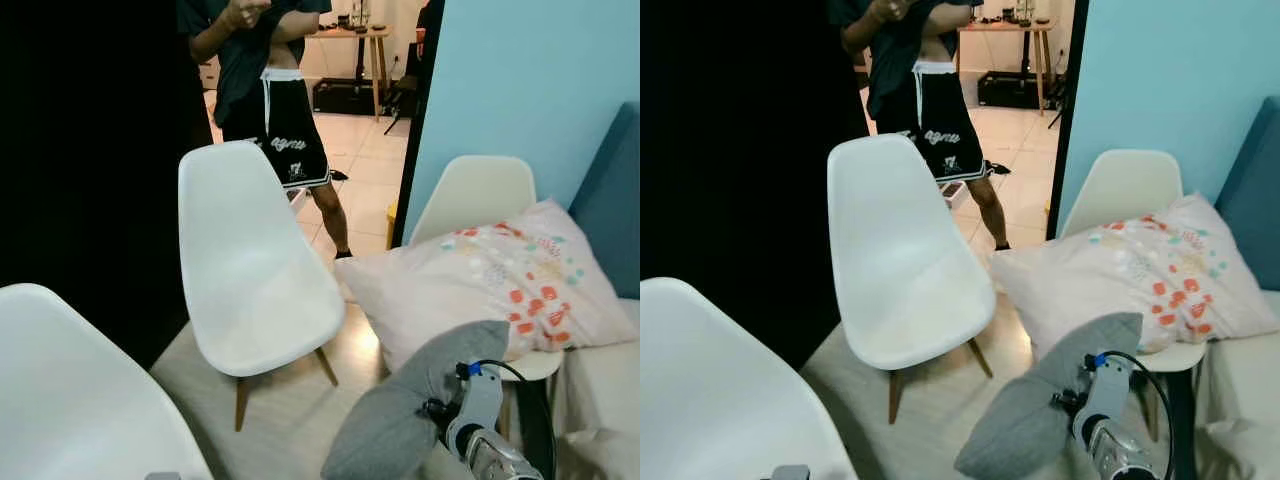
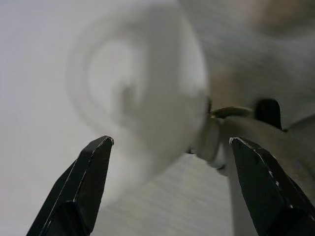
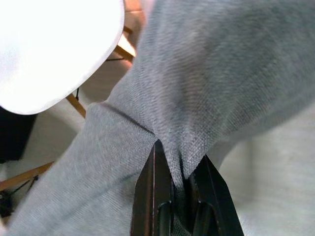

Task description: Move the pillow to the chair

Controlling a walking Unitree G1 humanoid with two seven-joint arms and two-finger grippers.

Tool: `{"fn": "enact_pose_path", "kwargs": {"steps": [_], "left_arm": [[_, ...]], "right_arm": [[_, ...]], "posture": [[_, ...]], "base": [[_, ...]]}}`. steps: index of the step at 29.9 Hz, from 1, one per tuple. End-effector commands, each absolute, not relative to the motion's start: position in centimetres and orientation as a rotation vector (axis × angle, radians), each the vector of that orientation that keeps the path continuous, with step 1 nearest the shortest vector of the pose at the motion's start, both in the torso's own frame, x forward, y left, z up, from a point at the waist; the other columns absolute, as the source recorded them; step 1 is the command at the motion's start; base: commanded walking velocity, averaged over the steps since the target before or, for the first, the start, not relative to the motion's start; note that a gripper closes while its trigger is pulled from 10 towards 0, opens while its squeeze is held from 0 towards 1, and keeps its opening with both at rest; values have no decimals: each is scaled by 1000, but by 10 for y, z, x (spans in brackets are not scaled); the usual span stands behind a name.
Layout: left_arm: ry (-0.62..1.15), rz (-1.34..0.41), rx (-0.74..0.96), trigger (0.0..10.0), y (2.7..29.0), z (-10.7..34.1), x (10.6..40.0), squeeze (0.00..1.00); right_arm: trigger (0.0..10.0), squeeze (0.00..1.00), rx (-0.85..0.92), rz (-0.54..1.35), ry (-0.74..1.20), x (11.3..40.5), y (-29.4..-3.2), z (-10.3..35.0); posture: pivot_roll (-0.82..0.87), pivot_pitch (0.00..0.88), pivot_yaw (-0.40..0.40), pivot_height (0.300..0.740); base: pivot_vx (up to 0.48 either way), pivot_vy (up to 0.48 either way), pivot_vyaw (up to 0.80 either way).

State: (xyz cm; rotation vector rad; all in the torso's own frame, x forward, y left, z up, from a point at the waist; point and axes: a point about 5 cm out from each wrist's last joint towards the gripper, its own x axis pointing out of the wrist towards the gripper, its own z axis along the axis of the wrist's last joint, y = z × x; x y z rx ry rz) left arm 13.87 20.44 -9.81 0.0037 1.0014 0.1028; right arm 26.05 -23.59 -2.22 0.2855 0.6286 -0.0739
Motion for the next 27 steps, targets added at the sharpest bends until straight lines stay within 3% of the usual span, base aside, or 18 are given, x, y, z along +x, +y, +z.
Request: {"fn": "enact_pose_path", "kwargs": {"steps": [1, 5, 14, 27], "left_arm": [[1026, 100, 5, 10000, 204, -100, 133, 0], [1029, 106, 5, 10000, 204, -101, 133, 0], [1038, 115, 8, 10000, 205, -101, 131, 0], [1050, 117, 15, 10000, 205, -102, 129, 0]], "right_arm": [[10000, 0, 241, -28, 542, 278, -233, -6], [10000, 0, 210, 13, 514, 287, -228, 1], [10000, 0, 56, 252, 361, 327, -197, 43], [10000, 0, 19, 385, 285, 340, -173, 61]], "posture": [[-96, 2, 20, 726], [-96, 1, 19, 726], [-96, 0, 19, 726], [-99, 4, 18, 726]], "base": [[0, -480, 0], [0, -120, 0], [0, 0, 778], [0, 0, 794]]}}
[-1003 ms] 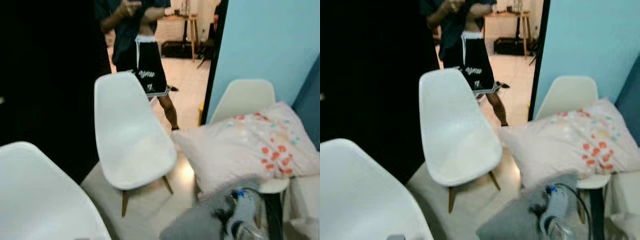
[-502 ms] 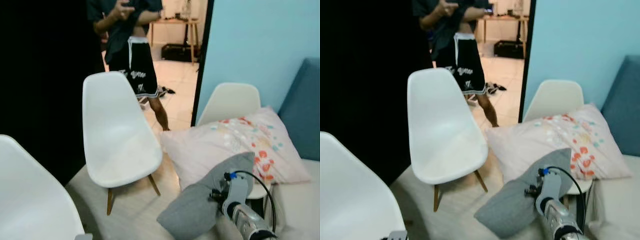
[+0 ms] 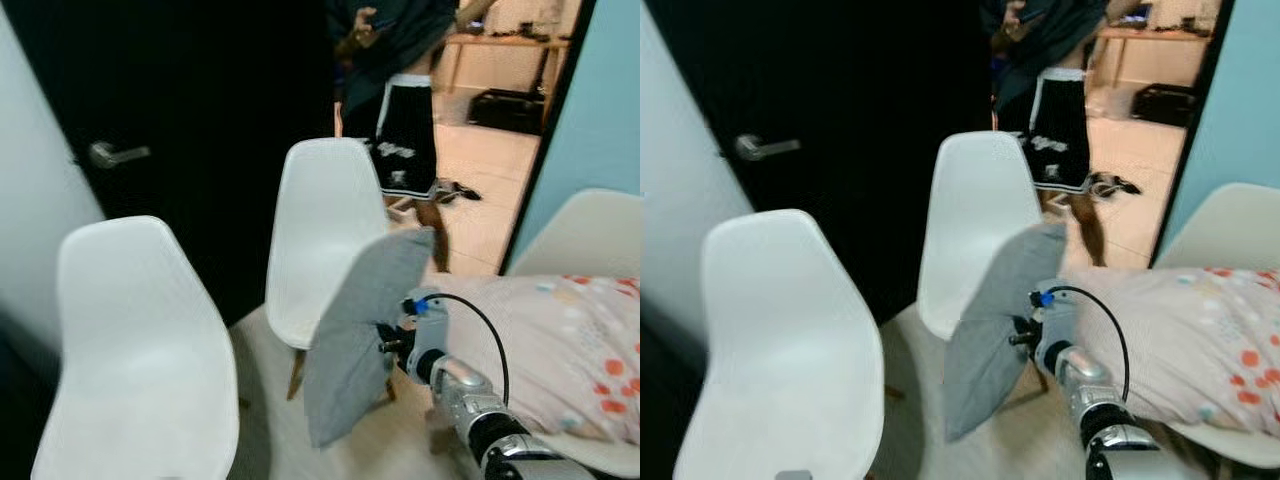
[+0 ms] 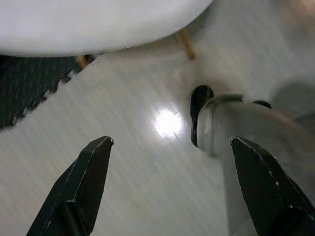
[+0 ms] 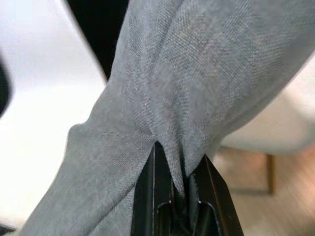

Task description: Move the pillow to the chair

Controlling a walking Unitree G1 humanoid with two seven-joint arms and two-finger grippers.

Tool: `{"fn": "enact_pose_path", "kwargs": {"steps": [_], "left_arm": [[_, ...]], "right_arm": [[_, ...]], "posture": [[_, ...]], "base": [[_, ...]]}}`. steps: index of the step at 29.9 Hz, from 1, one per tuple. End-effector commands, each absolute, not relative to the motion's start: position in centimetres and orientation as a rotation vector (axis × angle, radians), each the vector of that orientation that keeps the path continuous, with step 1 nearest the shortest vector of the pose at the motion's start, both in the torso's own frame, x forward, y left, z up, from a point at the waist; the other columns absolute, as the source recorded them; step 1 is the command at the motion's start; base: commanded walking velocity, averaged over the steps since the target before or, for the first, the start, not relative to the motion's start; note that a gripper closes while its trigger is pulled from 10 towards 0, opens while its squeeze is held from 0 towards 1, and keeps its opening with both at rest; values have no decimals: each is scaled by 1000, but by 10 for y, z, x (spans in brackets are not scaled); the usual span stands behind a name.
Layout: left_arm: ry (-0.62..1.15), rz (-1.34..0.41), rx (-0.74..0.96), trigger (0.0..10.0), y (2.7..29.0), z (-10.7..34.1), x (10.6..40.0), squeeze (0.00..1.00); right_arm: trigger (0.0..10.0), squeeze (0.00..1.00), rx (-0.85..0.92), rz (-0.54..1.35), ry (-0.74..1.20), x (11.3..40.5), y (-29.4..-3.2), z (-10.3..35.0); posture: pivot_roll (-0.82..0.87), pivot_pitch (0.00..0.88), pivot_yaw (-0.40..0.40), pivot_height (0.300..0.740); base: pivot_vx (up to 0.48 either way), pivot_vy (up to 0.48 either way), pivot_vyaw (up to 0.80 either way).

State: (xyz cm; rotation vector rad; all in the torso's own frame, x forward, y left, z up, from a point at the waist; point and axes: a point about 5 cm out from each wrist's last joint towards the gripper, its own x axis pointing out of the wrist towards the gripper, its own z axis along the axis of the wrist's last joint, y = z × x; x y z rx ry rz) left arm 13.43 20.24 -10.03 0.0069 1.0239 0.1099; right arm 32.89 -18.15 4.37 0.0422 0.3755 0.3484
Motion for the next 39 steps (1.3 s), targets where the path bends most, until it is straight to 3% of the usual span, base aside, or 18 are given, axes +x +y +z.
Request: {"fn": "enact_pose_path", "kwargs": {"steps": [1, 22, 26, 34, 39], "left_arm": [[1050, 117, 15, 10000, 205, -102, 129, 0], [1025, 136, 12, 10000, 206, -100, 135, 0], [1003, 135, 18, 10000, 206, -97, 142, 0], [897, 139, 36, 10000, 207, -85, 168, 0], [729, 133, 40, 10000, 208, -62, 208, 0]], "right_arm": [[10000, 0, 19, 385, 285, 340, -173, 61], [10000, 0, 21, 444, 250, 343, -156, 66], [10000, 0, 12, 426, 254, 343, -156, 66], [10000, 0, 8, 410, 261, 343, -156, 65], [10000, 0, 36, 408, 243, 346, -152, 68]], "posture": [[-99, 4, 18, 726], [-103, 7, 15, 726], [-105, 6, 16, 726], [-103, 4, 14, 726], [-103, 1, 19, 726]], "base": [[0, 0, 794], [0, 0, 793], [0, 0, 0], [0, 0, 0], [322, 0, 0]]}}
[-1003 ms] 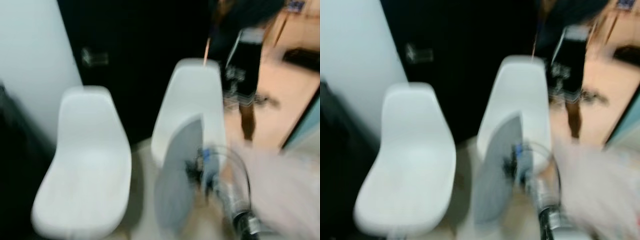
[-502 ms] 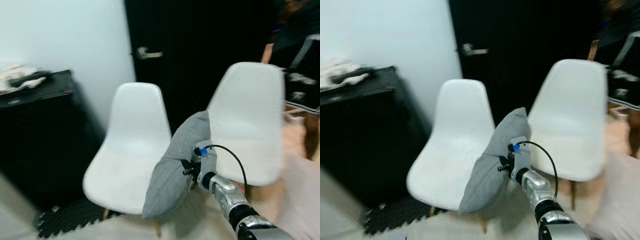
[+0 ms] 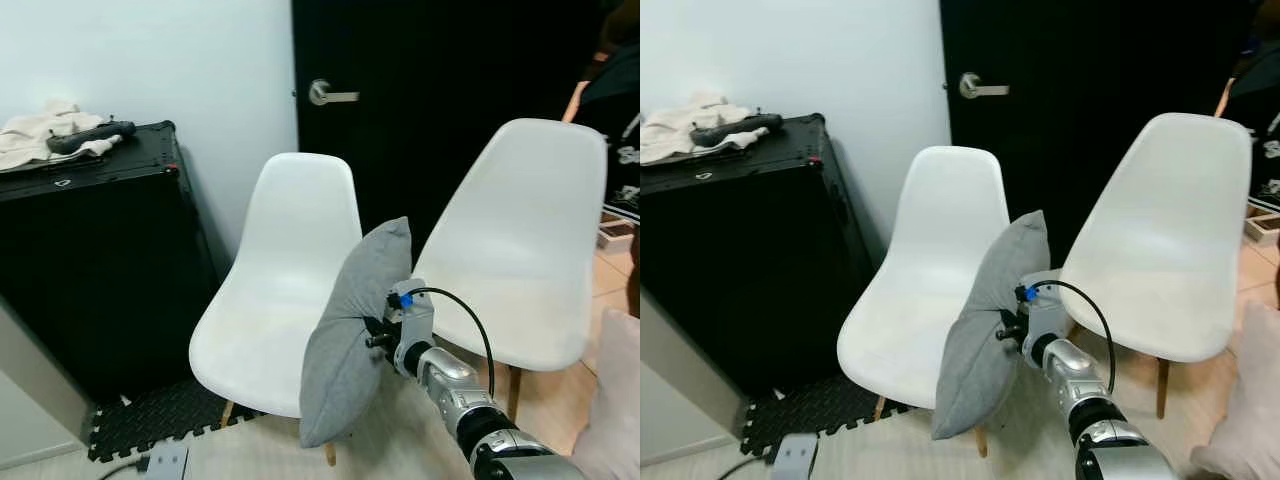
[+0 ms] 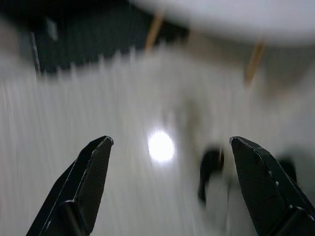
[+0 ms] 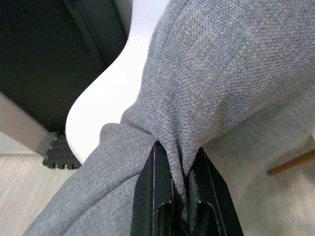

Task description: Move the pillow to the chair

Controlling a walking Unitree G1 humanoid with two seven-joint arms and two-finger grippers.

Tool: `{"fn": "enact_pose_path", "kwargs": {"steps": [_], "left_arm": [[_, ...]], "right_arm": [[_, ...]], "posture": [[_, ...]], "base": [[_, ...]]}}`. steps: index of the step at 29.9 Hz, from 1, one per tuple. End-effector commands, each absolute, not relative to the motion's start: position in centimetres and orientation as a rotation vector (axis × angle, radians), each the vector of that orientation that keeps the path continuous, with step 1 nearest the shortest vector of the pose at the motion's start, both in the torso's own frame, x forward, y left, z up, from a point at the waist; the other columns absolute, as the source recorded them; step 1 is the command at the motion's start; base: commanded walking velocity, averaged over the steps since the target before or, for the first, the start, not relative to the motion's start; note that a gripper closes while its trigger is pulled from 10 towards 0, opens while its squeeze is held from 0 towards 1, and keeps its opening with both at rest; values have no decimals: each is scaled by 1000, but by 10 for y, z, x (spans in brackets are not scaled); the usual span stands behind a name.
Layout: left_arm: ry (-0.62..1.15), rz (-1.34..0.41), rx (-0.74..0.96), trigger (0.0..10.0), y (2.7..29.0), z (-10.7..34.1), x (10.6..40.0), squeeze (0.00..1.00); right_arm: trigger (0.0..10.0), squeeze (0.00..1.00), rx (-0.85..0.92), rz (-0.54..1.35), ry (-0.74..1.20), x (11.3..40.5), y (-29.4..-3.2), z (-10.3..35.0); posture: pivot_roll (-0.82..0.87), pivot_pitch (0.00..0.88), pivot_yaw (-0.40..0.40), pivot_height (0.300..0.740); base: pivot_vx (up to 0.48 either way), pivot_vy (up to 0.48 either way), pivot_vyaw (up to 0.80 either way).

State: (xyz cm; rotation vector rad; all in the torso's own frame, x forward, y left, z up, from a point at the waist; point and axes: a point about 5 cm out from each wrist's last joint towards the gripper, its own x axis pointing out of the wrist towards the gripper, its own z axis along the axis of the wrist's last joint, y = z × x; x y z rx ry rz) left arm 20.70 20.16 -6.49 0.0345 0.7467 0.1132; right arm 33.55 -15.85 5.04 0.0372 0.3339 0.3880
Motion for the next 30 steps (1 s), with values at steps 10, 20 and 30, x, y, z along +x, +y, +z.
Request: {"fn": "enact_pose_path", "kwargs": {"steps": [10, 20, 30], "left_arm": [[618, 139, 45, 10000, 207, -45, 234, 0], [590, 126, 45, 10000, 201, -41, 240, 0], [603, 146, 49, 10000, 200, -42, 241, 0]], "right_arm": [[10000, 0, 96, 515, 199, 346, -133, 76], [10000, 0, 115, 569, 177, 345, -122, 78], [10000, 0, 108, 526, 210, 347, -125, 76]], "posture": [[-98, 4, 21, 726], [-96, 6, 22, 726], [-94, 13, 24, 726]], "base": [[353, 0, 0], [354, 0, 304], [289, 0, 0]]}}
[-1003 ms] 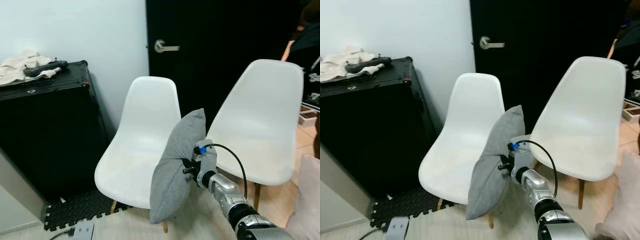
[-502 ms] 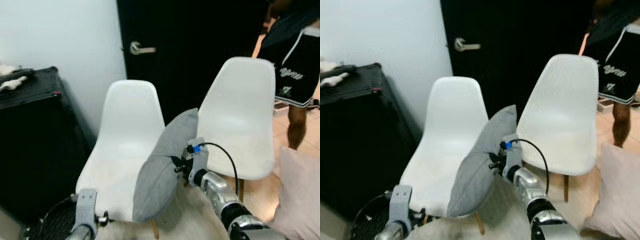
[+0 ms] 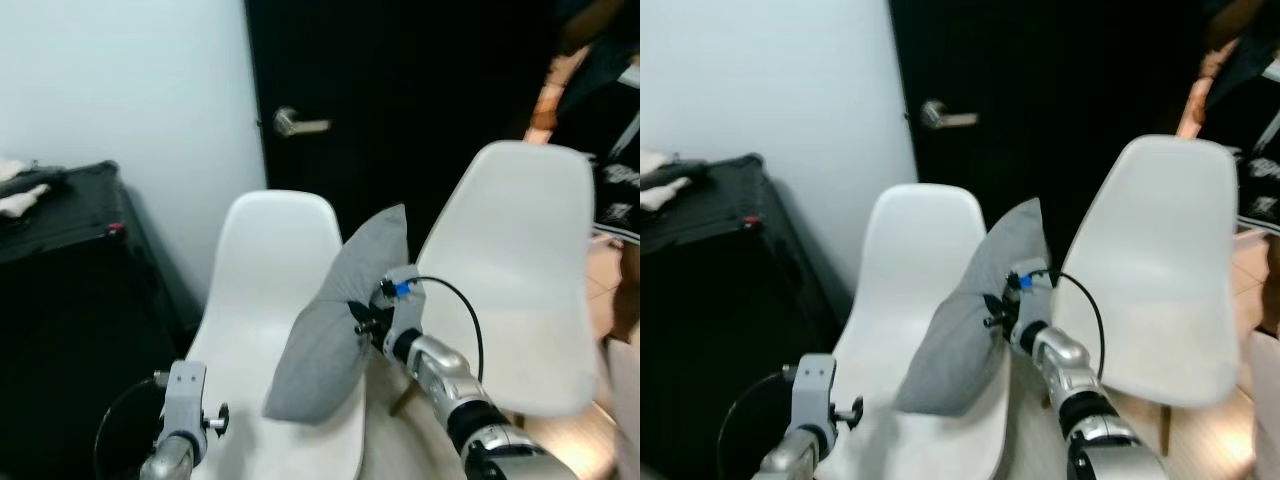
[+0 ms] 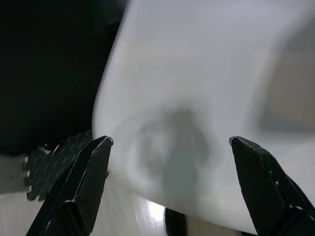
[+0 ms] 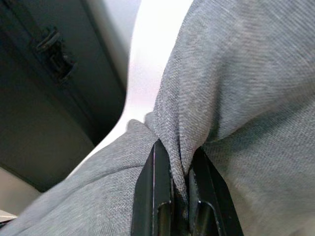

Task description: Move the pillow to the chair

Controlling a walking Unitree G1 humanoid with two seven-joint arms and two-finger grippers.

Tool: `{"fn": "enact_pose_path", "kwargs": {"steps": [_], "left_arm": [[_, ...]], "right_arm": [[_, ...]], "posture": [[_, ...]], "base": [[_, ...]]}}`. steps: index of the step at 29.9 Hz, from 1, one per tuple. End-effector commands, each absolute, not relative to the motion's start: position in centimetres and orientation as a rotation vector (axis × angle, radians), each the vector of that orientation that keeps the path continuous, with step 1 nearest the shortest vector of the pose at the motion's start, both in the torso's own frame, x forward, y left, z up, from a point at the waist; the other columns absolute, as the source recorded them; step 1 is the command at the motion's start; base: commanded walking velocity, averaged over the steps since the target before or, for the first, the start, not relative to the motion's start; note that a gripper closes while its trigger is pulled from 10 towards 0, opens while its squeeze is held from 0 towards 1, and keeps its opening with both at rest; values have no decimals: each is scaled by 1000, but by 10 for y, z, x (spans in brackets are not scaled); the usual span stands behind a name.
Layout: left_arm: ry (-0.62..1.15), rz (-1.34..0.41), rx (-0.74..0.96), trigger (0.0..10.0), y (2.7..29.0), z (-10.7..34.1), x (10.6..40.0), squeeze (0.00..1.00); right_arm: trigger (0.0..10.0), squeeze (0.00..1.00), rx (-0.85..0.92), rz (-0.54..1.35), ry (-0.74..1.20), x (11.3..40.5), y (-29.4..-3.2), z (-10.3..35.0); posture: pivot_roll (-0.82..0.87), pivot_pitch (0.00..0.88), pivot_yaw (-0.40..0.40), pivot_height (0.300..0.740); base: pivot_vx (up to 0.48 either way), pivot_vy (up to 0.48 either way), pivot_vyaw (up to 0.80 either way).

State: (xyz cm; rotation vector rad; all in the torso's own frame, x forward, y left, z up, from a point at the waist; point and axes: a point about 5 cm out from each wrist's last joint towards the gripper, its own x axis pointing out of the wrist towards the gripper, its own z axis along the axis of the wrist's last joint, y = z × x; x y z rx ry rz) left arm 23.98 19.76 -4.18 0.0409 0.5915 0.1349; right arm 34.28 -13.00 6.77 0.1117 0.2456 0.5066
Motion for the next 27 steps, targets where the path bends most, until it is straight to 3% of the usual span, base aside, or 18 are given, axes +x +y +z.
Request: {"fn": "enact_pose_path", "kwargs": {"steps": [1, 21, 24, 27], "left_arm": [[607, 146, 56, 10000, 200, -42, 240, 0], [694, 131, 70, 10000, 198, -56, 223, 0], [798, 92, 124, 10000, 196, -70, 202, 0], [820, 93, 138, 10000, 197, -73, 197, 0]], "right_arm": [[10000, 0, 111, 527, 214, 347, -125, 76], [10000, 0, 107, 503, 277, 344, -122, 67], [10000, 0, 149, 471, 430, 329, -123, 40], [10000, 0, 184, 470, 456, 325, -122, 35]], "posture": [[-94, 13, 24, 726], [-96, 22, 22, 726], [-99, 19, 24, 726], [-99, 19, 24, 726]], "base": [[0, 0, 0], [0, 0, 0], [0, 0, 0], [0, 0, 0]]}}
